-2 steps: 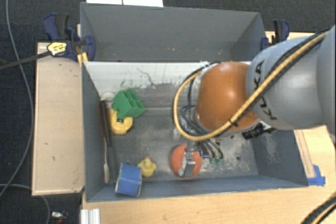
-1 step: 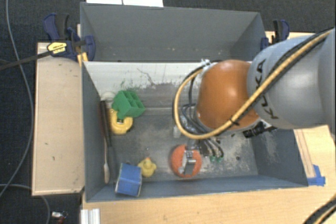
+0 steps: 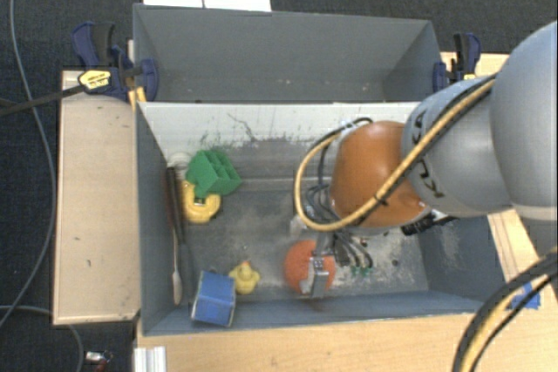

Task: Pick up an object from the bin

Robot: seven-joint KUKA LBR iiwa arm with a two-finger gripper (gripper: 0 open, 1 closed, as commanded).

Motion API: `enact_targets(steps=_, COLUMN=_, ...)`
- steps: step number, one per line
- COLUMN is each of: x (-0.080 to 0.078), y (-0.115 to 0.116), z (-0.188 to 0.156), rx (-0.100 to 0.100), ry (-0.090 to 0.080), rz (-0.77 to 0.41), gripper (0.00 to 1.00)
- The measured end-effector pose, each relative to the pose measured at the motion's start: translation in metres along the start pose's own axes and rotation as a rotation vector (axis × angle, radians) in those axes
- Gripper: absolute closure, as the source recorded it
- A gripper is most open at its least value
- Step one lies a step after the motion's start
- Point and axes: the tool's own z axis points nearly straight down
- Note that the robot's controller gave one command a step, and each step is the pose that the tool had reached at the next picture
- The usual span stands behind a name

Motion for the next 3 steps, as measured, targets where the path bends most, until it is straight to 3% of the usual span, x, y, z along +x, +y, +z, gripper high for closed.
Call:
enact_targets(steps=1, x=0.008, y=-0.029, z=0.006, rx=-0.002, ry=-0.004, rz=-0.085, gripper=1.00)
enact_targets(steps=2, x=0.008, y=-0.029, z=0.006, rx=-0.002, ry=-0.004, rz=-0.084, gripper=1.00)
enact_targets(steps=3, x=0.006, y=-0.038, z=-0.053, rx=-0.002, ry=0.000, rz=-0.058, gripper=1.00)
